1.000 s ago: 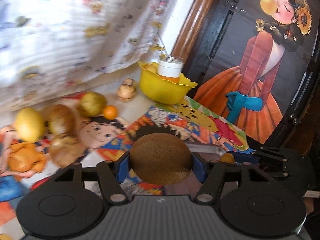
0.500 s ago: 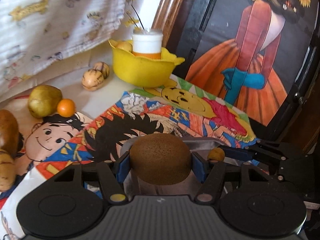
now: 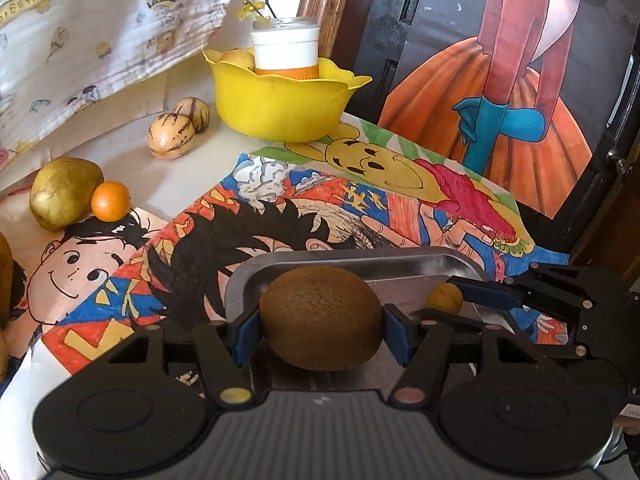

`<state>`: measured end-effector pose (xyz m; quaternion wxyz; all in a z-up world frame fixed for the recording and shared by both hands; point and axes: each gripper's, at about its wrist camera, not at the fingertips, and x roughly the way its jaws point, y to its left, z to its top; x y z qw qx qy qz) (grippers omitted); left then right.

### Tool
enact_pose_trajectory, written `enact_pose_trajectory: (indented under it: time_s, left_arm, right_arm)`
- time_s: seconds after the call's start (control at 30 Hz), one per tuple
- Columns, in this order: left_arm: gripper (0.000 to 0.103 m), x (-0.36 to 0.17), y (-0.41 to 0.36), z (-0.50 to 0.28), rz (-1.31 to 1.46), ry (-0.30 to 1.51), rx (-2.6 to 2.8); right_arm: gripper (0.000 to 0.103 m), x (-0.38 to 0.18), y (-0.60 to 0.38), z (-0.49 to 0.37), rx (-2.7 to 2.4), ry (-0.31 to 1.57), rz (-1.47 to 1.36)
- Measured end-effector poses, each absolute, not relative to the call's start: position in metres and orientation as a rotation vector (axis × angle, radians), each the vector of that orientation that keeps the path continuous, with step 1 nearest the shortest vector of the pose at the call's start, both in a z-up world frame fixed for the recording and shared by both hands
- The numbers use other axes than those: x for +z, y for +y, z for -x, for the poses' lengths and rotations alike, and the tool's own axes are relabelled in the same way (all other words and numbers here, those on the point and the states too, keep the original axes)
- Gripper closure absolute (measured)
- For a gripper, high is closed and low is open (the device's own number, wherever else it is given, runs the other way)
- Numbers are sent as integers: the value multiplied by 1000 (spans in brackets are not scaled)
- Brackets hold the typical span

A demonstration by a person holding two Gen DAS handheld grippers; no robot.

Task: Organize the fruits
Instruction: 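Lower the kiwi and small fruit onto the metal tray and open both tools, then lift both open tools away from the tray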

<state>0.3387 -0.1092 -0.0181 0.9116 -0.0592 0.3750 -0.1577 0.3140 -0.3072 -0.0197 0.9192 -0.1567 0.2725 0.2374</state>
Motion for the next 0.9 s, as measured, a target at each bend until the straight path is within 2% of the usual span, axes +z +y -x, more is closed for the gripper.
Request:
enact_pose_trajectory:
  time_s: [0.27,0.33,0.43,0.57,0.7,0.9]
  left_arm:
    - [34,-18,-111,-343,135,813,-331]
    - [27,-17,-111,-341,133,811,-339]
    - [17,-11,-109,-331,145,789,-345]
    - [13,-2,-104,-317,155,767,-322]
    - [3,9,-92,-294,182,725,-282]
    - [0,26,-77,-247,145,639,-226]
  right_arm:
    - [54,-16,-314,-305,467,554,311]
    - [50,-13,-316,-300,462,548,304]
    - [37,-6,-319,-289,453,531,293]
    - [20,5,-322,-273,445,515,268]
    - [4,18,-321,-252,436,492,230]
    - [1,38,-309,-211,435,464,202]
